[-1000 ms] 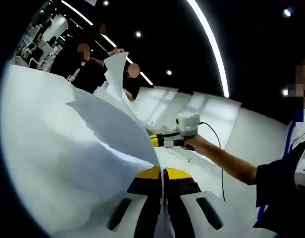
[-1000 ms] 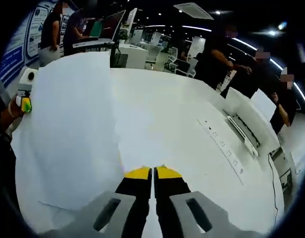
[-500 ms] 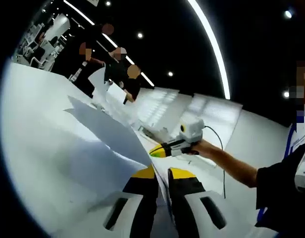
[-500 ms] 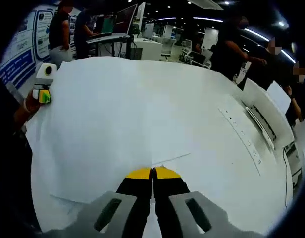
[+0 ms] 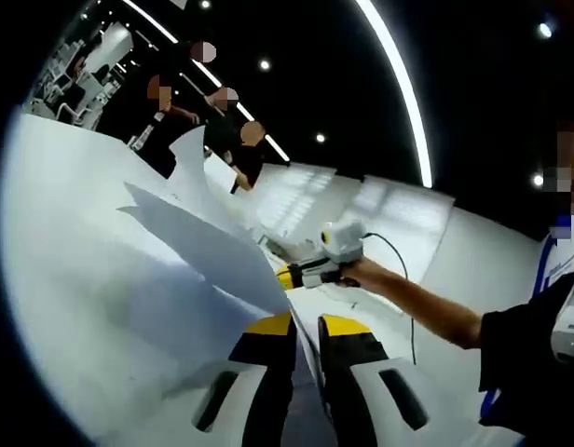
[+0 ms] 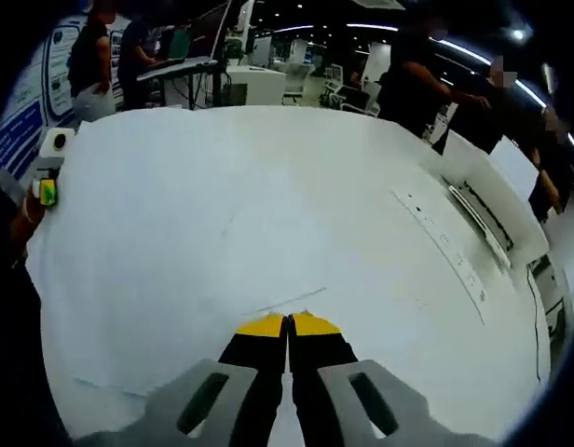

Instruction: Organize the stack of printing papers by aligning and flattening the scattered papers on the table

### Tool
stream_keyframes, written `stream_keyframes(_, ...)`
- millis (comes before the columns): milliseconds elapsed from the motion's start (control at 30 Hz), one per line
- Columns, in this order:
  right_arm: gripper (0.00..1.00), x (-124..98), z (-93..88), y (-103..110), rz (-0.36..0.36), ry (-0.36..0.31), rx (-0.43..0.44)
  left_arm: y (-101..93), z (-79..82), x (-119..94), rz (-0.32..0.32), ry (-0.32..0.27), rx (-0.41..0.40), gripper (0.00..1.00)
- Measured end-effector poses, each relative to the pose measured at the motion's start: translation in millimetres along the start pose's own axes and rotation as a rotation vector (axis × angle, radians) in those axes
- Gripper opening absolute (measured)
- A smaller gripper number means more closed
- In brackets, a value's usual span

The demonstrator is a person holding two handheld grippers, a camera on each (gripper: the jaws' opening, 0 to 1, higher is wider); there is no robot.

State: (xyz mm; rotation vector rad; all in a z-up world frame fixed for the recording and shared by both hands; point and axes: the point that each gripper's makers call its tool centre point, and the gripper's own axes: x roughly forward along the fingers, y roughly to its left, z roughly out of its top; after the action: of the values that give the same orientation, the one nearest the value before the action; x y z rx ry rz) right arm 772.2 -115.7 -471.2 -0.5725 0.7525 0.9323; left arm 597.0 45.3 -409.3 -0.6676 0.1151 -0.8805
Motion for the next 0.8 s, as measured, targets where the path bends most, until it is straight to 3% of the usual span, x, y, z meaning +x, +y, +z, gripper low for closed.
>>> stream_keyframes(100,0.00,0.1,-2.5,20.8,0.055,0.016,0.003,-0.6,2.1,-1.7,-0.007,-0.012,-0.007,0.14)
stream_keyframes(267,0.00,-10.7,0.7,51.9,0.181,-0.011,0.058,1.7,3.6,-1.1,0.000,-0.017,-0.007,0.18)
stream_keyframes(367,0.00,-17.2,1.0,60.1,0.200,-0.024,0.071,1.8,3.1,-0.3,0.000,-0.011,-0.002,0.18)
stream_keyframes(433,0.00,-16.4,-2.5,54.4,0.169,-0.013,0.058,2.3,2.8,-0.6,0.001,-0.010,-0.008,0.17)
stream_keyframes(533,0.00,-14.9,-4.9,55.1,0.178,-0.008,0.072,2.0,0.3,-0.9,-0.001,0.000,-0.011,0.07)
stream_keyframes(733,0.00,-22.0,5.7,23.8,0.084,-0.106,0.128,2.4,2.3,-2.7,-0.001,-0.013,-0.016,0.06)
stream_keyframes(800,0.07,-21.9,4.3,9.2,0.031,-0.119,0.150,3.2,3.0,-2.7,0.000,-0.015,-0.019,0.06)
